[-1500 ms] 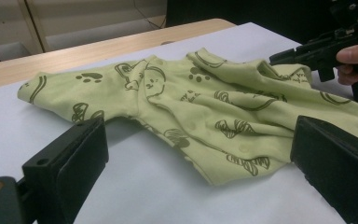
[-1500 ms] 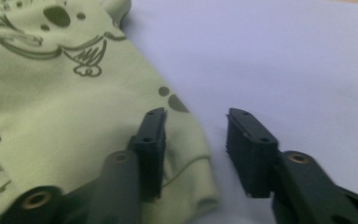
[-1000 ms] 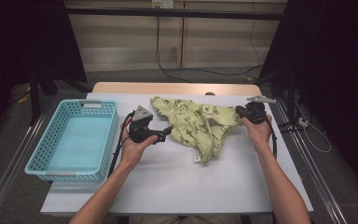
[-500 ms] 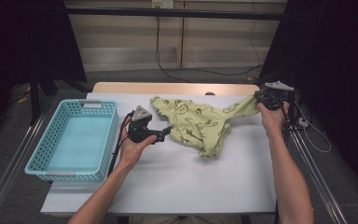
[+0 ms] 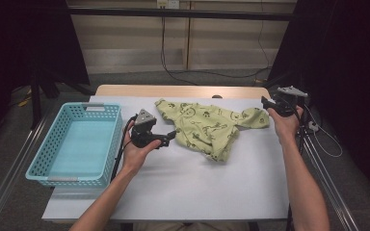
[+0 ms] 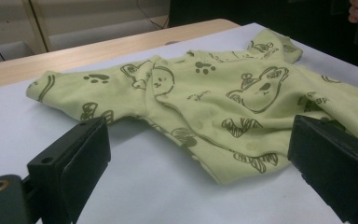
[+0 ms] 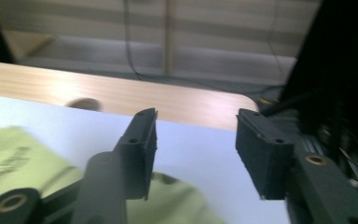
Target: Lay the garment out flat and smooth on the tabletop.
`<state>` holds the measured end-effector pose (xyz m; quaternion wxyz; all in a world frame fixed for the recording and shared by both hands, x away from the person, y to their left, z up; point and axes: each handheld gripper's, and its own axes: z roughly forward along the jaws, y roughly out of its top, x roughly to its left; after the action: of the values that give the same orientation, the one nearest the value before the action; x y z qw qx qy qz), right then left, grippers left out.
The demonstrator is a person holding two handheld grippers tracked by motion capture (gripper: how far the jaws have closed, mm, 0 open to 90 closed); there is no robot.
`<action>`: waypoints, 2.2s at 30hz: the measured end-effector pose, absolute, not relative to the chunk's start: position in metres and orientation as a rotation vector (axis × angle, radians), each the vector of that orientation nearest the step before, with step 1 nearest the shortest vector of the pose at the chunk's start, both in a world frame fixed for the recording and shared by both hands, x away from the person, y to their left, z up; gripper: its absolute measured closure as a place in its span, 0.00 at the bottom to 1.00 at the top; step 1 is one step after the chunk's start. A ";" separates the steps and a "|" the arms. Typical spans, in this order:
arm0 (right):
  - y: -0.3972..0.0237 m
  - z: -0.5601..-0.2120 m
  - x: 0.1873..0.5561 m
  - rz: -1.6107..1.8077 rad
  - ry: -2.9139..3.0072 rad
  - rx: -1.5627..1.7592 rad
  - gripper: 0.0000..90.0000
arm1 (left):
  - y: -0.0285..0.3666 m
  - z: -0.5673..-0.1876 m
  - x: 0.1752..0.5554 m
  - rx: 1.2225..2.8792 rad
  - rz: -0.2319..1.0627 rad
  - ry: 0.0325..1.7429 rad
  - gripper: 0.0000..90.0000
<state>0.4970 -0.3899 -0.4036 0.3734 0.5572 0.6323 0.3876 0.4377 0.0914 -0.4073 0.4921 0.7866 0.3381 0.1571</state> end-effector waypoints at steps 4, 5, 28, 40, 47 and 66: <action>-0.369 -0.398 0.471 1.081 1.680 1.347 0.48 | 0.088 -0.408 0.432 1.853 0.366 0.843 0.06; -0.364 -0.399 0.463 1.096 1.697 1.323 0.48 | 0.088 -0.407 0.431 1.853 0.364 0.841 0.06; -0.259 -0.441 0.331 1.219 2.203 0.945 0.46 | 0.084 -0.417 0.420 1.892 0.346 0.811 0.06; -0.238 -0.459 0.343 1.037 2.271 0.891 0.39 | 0.080 -0.419 0.418 1.892 0.349 0.821 0.06; -0.242 -0.453 0.350 1.102 2.262 0.931 0.78 | 0.077 -0.420 0.418 1.890 0.350 0.811 0.06; -0.253 -0.393 0.411 1.529 2.020 1.118 0.79 | 0.067 -0.415 0.416 1.907 0.339 0.790 0.18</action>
<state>0.4106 -0.2526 -0.3930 0.1852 0.3968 0.7169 0.5425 0.4159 0.0670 -0.4151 0.5013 0.7888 0.3268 0.1404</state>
